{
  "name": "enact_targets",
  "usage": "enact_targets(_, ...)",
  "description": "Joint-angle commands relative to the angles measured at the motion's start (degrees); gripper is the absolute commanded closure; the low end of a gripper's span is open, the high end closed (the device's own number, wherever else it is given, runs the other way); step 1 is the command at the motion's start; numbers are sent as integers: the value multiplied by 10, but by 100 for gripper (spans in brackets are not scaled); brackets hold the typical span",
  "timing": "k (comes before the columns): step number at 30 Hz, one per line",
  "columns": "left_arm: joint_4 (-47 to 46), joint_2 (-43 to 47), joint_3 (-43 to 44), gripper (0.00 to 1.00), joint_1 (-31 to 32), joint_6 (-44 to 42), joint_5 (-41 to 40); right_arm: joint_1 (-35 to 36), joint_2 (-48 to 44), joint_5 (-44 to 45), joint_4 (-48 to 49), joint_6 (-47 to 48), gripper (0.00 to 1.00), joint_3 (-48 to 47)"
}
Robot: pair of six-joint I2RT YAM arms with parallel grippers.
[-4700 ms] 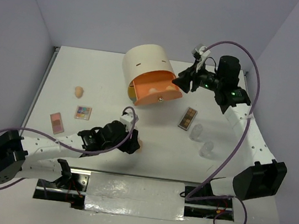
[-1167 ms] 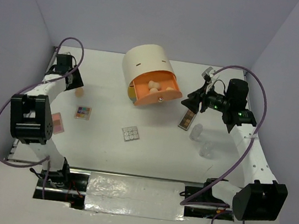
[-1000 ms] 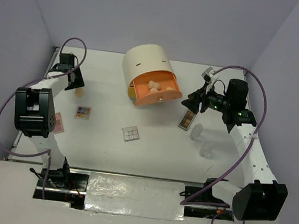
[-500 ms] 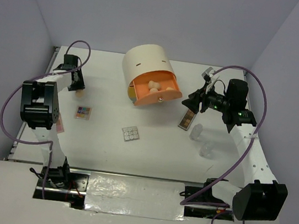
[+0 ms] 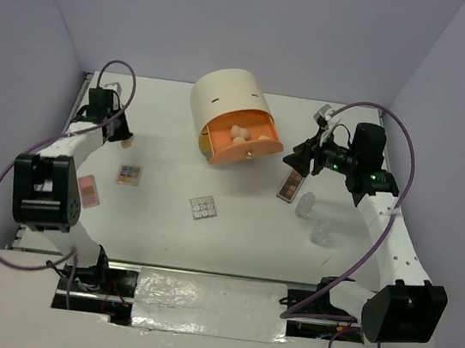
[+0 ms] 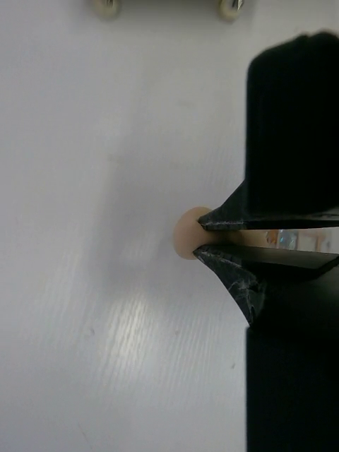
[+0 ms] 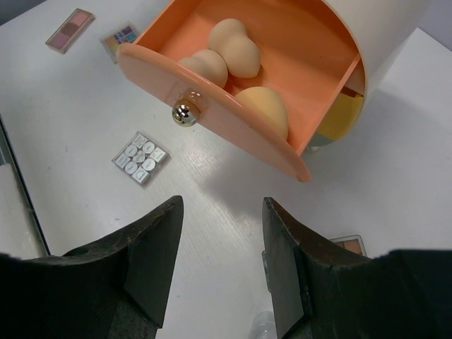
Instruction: Organize the makeup
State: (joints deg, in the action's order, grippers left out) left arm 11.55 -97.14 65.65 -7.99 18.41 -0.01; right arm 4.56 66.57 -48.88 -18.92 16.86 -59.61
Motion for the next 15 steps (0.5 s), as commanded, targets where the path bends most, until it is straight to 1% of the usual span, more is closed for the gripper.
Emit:
enact_targets(1, -81, 112, -37, 94, 31, 18, 104, -4, -13, -9, -10, 16, 44, -2)
enact_targets(2, -93, 154, -62, 94, 41, 21, 117, -4, -10, -10, -15, 18, 44, -3)
enact_targets(3, -106, 176, -75, 94, 52, 24, 132, -4, -9, -13, -18, 26, 44, -6)
enact_targets(4, -135, 213, -92, 94, 74, 28, 157, -3, -8, -22, -23, 33, 44, -8)
enact_targets(5, -144, 230, -97, 94, 89, 28, 161, -3, -6, -30, -30, 43, 44, -10)
enact_targets(6, -152, 246, -99, 94, 123, 26, 166, -3, -3, -38, -46, 64, 44, -18)
enact_targets(8, -182, 280, -98, 95, 156, 18, 184, -4, 0, -61, -67, 86, 44, -26)
enact_targets(9, -188, 288, -94, 95, 191, 14, 183, -3, 0, -67, -72, 92, 44, -27)
enact_targets(11, -195, 291, -69, 96, 221, 4, 186, -4, 1, -72, -74, 99, 44, -27)
enact_targets(12, -196, 288, -59, 97, 247, 4, 186, -4, 2, -72, -74, 99, 46, -27)
enact_targets(14, -208, 274, -34, 97, 271, -1, 187, -4, 1, -72, -74, 99, 47, -26)
enact_targets(15, -210, 268, -27, 97, 295, -3, 173, -4, 1, -71, -74, 98, 49, -25)
